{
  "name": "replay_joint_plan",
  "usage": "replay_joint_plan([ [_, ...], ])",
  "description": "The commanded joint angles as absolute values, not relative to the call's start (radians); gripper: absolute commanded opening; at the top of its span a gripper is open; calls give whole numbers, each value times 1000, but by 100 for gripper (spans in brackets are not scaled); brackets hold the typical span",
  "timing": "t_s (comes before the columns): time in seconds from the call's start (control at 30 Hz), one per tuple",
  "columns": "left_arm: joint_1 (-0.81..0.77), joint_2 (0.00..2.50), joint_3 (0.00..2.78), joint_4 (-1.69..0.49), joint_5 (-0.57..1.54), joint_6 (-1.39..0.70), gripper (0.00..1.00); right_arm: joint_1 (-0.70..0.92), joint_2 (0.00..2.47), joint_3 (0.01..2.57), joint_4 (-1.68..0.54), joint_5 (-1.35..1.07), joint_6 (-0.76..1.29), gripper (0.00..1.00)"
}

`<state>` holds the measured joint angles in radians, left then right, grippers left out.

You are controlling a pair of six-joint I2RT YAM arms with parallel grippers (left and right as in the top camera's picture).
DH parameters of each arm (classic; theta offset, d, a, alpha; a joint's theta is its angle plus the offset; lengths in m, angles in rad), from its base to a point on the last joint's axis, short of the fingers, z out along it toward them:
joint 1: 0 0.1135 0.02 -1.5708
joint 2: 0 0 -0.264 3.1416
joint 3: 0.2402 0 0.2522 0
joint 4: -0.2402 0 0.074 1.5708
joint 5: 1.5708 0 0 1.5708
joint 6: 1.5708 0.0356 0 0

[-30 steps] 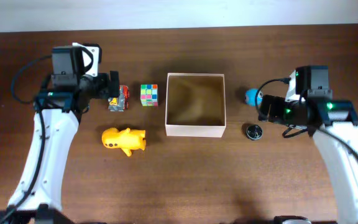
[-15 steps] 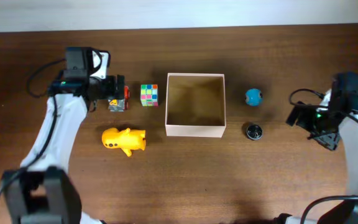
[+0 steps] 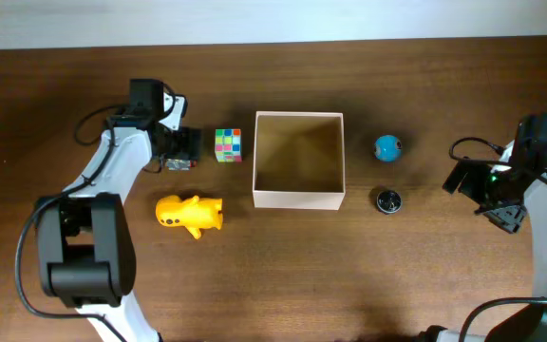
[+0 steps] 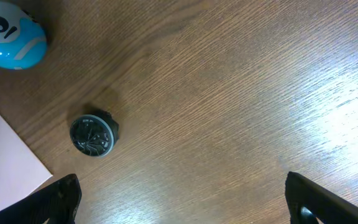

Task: Pack container
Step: 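Move the left gripper over the toy truck and grasp it, then carry the toy truck into the box and release it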

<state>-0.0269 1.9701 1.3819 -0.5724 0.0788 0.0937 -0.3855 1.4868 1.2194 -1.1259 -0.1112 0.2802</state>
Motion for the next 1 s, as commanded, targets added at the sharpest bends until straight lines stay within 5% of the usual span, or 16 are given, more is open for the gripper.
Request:
replay_joint_plan([
  [0.0, -30, 2012, 1403, -576, 81, 107, 80, -393, 1483, 1235, -1127, -120, 281, 99],
  [0.23, -30, 2050, 1403, -582, 82, 107, 68, -393, 1483, 1235, -1127, -120, 281, 99],
  [0.63, -68, 2022, 1619, -807, 82, 107, 32, -393, 1483, 1235, -1127, -120, 281, 99],
  [0.97, -302, 1967, 1998, -1101, 82, 78, 31, -393, 1483, 1235, -1127, -120, 281, 99],
])
